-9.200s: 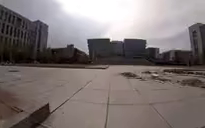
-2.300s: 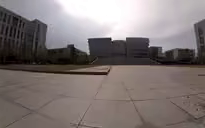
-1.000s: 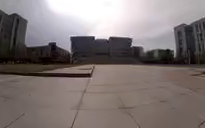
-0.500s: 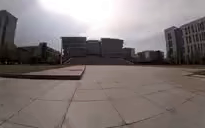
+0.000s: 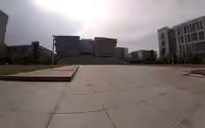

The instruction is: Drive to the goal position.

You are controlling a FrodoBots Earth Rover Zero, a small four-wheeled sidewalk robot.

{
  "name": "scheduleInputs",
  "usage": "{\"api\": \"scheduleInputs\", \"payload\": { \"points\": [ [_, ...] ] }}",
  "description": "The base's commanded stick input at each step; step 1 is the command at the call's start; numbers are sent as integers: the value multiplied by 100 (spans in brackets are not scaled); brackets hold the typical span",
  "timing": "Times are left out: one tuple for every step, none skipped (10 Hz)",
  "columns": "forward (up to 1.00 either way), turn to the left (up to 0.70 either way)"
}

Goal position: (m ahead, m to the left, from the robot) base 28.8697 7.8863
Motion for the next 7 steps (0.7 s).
{"api": "scheduleInputs", "payload": {
  "points": [
    [100,0],
    [100,0],
    [100,0],
    [100,0],
    [100,0],
    [100,0],
    [100,21]
  ]
}}
